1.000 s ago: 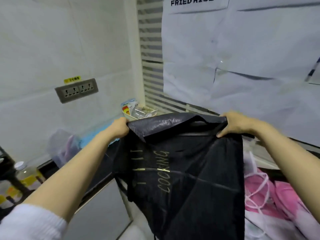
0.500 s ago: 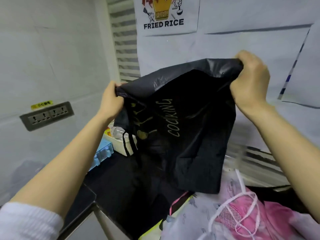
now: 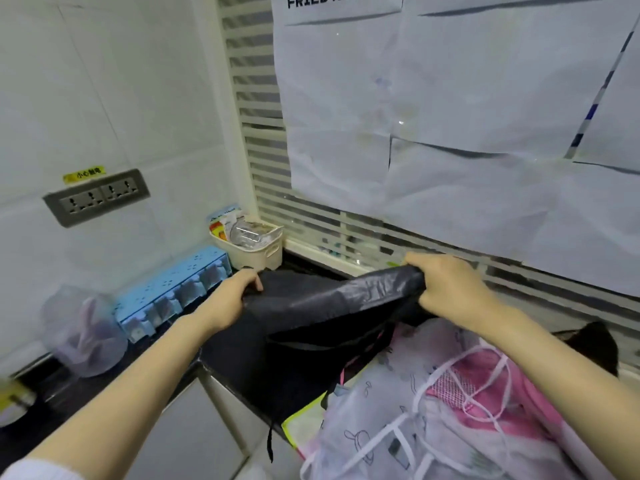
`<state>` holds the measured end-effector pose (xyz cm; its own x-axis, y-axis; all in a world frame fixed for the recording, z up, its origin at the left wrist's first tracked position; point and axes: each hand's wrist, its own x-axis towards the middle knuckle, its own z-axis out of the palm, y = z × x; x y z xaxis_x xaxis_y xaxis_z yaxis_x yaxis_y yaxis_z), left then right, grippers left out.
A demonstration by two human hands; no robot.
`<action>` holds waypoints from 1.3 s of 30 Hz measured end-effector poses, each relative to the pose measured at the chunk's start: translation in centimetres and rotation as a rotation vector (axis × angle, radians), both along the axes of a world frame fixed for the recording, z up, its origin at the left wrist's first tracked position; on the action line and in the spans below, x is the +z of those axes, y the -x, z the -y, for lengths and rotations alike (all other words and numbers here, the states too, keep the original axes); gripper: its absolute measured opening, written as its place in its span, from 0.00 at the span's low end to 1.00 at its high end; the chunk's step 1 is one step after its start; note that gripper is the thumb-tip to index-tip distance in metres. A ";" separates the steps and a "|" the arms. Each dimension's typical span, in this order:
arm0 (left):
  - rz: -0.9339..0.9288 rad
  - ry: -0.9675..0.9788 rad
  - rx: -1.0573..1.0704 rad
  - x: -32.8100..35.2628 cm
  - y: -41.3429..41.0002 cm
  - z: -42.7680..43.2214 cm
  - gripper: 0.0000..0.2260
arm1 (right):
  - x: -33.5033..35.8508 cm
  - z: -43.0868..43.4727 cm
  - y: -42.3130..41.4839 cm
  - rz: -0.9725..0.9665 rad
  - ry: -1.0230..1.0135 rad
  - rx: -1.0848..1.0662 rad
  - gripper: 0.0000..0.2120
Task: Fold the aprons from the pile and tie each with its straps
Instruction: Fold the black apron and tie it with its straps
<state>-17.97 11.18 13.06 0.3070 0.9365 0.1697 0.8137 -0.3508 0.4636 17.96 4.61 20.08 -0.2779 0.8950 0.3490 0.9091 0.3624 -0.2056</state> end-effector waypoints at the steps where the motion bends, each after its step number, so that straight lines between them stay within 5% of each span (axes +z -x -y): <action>1: -0.062 0.042 -0.027 -0.9 0.1 0.5 0.18 | -1.2 0.5 0.1 0.072 0.111 0.012 0.11; 5: -0.277 0.223 -0.089 -4.0 -0.2 1.9 0.24 | -6.0 2.8 0.2 0.264 0.447 0.076 0.11; 9: -0.424 0.392 -0.147 -7.6 -0.2 3.1 0.25 | -10.0 5.2 0.3 0.303 0.751 0.109 0.21; 17: -0.639 0.739 -0.117 -13.8 -1.7 5.1 0.24 | -15.5 9.0 0.0 -0.010 1.316 0.282 0.26; 19: -0.759 0.657 -0.035 -14.1 -2.7 4.9 0.21 | -16.1 8.8 -0.4 -0.160 1.413 0.220 0.23; 22: -0.785 0.413 0.069 -13.8 -4.9 4.7 0.19 | -17.3 6.7 -1.1 -0.529 1.060 -0.089 0.14; 24: -0.685 0.357 0.063 -14.2 -6.4 4.2 0.19 | -18.7 4.2 -2.2 -0.619 0.619 -0.389 0.11; 26: -0.591 0.356 0.018 -14.7 -8.2 3.7 0.19 | -19.9 1.9 -3.8 -0.682 0.416 -0.577 0.08; 32: -0.344 0.499 -0.199 -15.6 -14.0 1.7 0.22 | -24.5 -0.9 -5.9 -0.713 0.585 -0.879 0.18; 35: -0.265 0.448 -0.320 -15.4 -17.0 1.2 0.22 | -25.6 -1.2 -4.9 -0.628 0.693 -0.973 0.31; 39: -0.237 0.387 -0.469 -15.0 -20.2 0.8 0.23 | -23.7 -1.1 -4.0 -0.551 0.666 -1.016 0.18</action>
